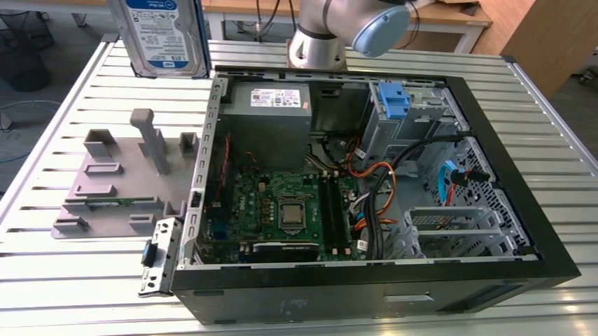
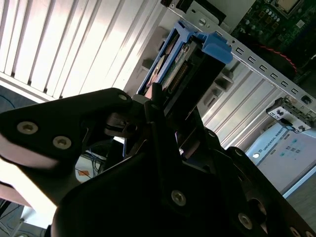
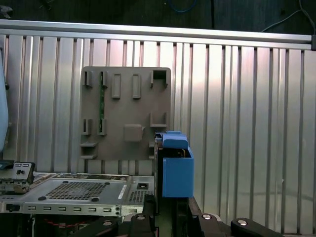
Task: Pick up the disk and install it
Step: 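Pick up the disk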
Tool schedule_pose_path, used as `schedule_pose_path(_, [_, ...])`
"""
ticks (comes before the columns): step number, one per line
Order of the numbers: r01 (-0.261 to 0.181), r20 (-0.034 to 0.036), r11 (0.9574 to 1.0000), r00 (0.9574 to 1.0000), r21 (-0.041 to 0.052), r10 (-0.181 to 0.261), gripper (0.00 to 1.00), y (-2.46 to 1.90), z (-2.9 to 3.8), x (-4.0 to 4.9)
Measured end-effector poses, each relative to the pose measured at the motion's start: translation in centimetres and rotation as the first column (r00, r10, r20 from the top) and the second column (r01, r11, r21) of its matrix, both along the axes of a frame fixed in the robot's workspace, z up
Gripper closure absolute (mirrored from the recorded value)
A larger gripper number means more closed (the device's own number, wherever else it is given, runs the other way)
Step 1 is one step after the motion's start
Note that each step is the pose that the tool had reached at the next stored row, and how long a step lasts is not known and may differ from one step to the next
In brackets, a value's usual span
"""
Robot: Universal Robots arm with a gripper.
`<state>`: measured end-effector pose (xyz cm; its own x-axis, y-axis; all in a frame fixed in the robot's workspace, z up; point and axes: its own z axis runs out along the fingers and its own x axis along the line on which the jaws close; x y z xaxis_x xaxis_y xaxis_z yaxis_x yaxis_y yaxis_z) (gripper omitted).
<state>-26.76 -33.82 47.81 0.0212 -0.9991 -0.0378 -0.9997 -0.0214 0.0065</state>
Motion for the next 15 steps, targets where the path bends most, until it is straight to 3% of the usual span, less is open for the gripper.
schedule_pose_path(15, [0.000, -0.0029, 1.0000, 1.0000, 0.0000, 0.000, 0.65, 0.00, 0.00, 2.97])
